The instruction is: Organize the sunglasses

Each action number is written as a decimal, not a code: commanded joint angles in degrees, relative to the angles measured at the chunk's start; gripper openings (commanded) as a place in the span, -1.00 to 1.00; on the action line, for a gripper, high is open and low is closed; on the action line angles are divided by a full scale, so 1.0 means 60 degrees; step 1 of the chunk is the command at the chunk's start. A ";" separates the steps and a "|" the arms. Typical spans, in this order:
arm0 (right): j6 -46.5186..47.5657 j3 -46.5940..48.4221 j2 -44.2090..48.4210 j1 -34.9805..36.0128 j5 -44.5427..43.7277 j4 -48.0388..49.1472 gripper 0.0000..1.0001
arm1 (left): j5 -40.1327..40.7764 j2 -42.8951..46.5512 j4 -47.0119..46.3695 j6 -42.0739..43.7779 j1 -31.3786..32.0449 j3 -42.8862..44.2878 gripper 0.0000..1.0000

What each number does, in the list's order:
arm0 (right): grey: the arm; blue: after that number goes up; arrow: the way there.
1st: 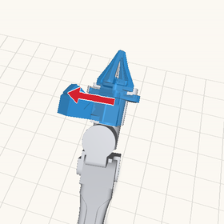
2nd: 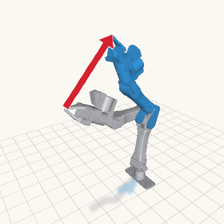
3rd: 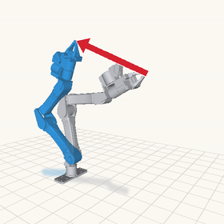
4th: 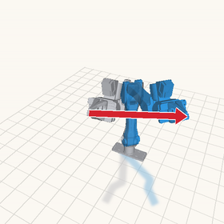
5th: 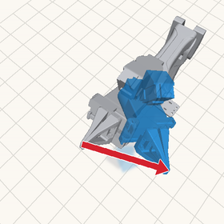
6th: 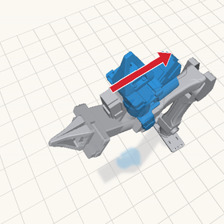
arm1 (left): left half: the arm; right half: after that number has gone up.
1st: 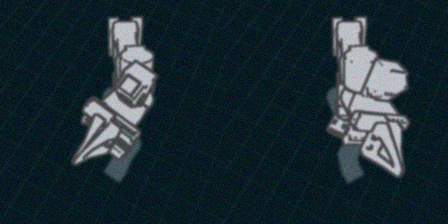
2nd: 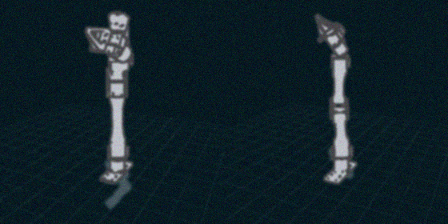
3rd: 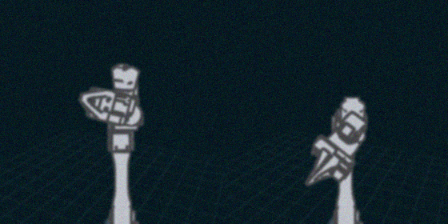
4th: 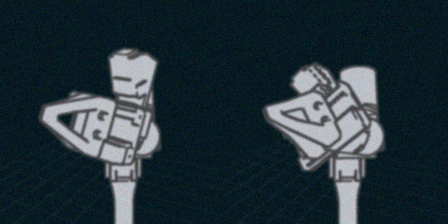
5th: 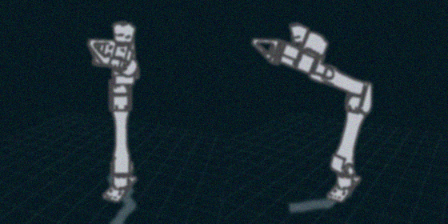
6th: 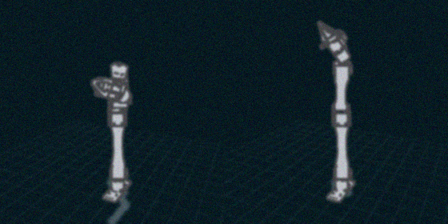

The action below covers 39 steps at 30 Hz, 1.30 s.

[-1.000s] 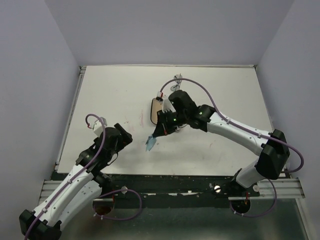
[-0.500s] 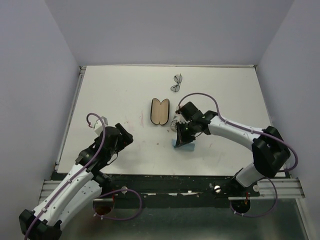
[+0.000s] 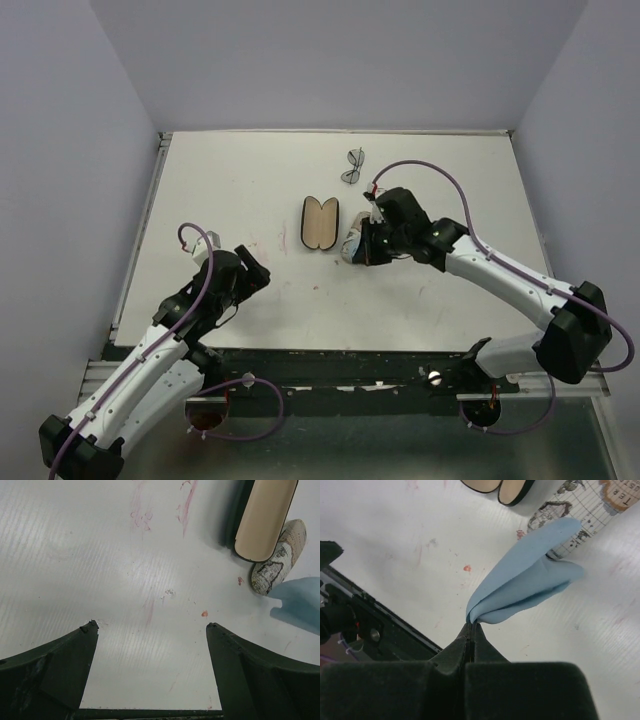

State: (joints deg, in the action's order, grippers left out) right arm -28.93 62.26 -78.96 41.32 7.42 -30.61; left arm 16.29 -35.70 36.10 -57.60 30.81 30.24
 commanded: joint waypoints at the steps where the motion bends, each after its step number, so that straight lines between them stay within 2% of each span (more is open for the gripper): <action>1: 0.0514 -0.0021 0.0431 0.0086 0.1454 0.0824 -0.99 | -0.0415 0.0062 -0.0127 0.0225 -0.0037 0.0248 0.98; 4: 0.0471 0.0170 0.0051 0.0086 0.2729 0.1320 -0.99 | -0.0401 0.0120 -0.0069 0.0240 -0.0037 0.0263 0.97; 11: -0.0042 0.1573 -0.1501 0.0684 0.3392 0.2595 -0.99 | -0.0080 0.0764 0.0735 0.0138 -0.0052 0.0438 0.97; 14: -0.0377 0.2015 -0.2190 0.1169 0.3494 0.3283 -0.99 | 0.0198 0.1188 0.1189 0.0065 -0.0066 0.0541 0.98; 18: -0.1489 0.1797 -0.2703 0.1477 0.3116 0.4894 -0.99 | 0.0331 0.1759 0.1805 -0.0096 -0.0052 0.0600 0.97; 21: -0.2032 0.1520 -0.3011 0.1492 0.2472 0.5014 -0.99 | 0.0346 0.1995 0.2098 -0.0213 -0.0052 0.0556 0.97; 25: -0.2428 0.0394 -0.2677 0.1478 0.1039 0.4591 -0.99 | 0.0200 0.2054 0.2026 -0.0228 -0.0066 0.0380 0.98; 30: -0.2766 -0.1568 -0.1623 0.0966 -0.0824 0.2820 -0.97 | -0.0312 0.1426 0.1252 0.0108 -0.0052 0.0161 0.97; 34: -0.3044 -0.3151 -0.0525 0.0453 -0.1790 0.1560 -0.88 | -0.1059 0.0431 0.0226 0.0489 -0.0066 0.0014 0.97; 39: -0.3177 -0.4033 0.0692 0.0218 -0.2189 0.0533 -0.81 | -0.2244 -0.1005 -0.1048 0.0943 -0.0037 -0.0015 0.97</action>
State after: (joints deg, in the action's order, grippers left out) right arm -46.28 40.07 -79.31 42.76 -0.23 -20.80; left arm 11.14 -36.42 38.24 -55.40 30.74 30.76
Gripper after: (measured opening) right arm 0.091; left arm 0.988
